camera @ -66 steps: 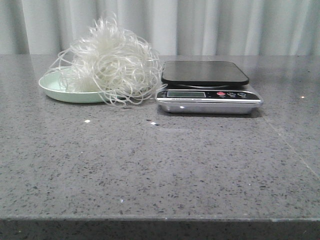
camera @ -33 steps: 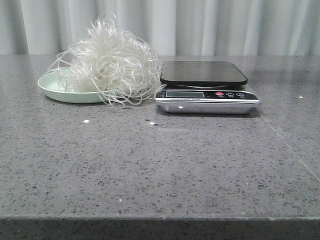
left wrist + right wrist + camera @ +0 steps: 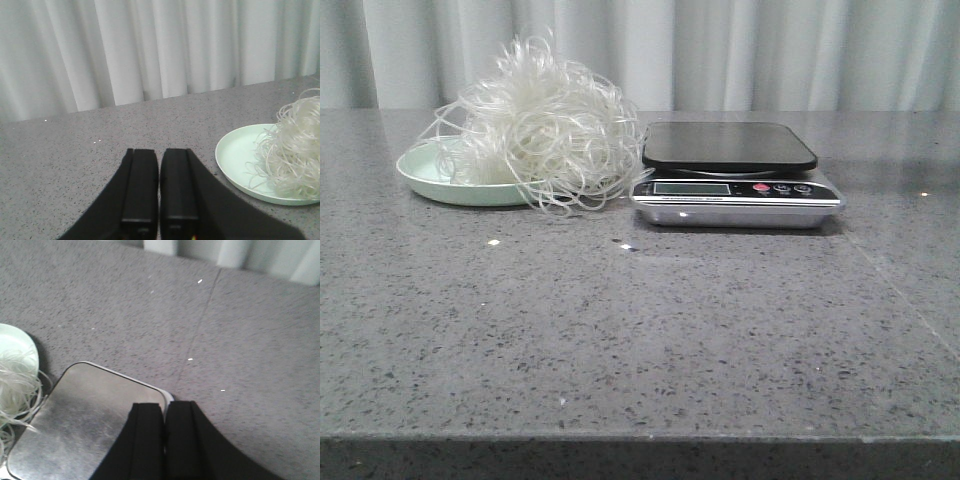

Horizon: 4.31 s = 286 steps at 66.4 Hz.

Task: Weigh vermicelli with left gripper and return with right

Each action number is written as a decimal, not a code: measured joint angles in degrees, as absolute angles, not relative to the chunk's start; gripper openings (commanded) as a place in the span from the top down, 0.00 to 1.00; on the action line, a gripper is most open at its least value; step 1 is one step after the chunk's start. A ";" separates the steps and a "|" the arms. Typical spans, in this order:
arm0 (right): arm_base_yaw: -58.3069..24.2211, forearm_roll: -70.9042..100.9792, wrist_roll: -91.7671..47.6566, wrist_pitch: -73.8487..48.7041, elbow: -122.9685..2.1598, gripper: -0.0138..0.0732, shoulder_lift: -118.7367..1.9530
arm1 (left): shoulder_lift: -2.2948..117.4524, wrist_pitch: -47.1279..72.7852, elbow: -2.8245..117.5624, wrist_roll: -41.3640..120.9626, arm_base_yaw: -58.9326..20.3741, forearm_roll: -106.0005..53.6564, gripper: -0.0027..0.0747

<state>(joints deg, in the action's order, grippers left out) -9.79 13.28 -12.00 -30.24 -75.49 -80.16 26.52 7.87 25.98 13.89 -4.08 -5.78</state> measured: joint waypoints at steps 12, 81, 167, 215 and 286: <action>-9.69 11.50 -12.00 -18.71 -60.08 0.67 -67.28 | 26.52 7.87 25.98 13.89 -4.08 -5.78 0.79; -9.69 11.41 -11.90 -1.20 -15.67 0.67 -14.63 | 26.52 7.87 25.98 13.89 -4.08 -5.78 0.79; -9.69 11.41 -11.77 -1.04 -15.67 0.67 -14.63 | 3.65 6.84 6.45 5.25 -4.08 1.51 0.79; -9.69 11.41 -11.77 -1.04 -15.58 0.67 -14.63 | -0.21 8.49 -0.22 5.17 -4.08 -0.51 0.79; -4.03 4.89 -3.82 -10.99 -15.36 0.67 -13.86 | -0.21 8.62 -0.22 5.13 -4.08 -0.61 0.79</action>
<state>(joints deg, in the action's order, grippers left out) -4.03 4.89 -3.82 -10.99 -15.36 -13.86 -0.21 8.62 -0.22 5.13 -4.08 -0.61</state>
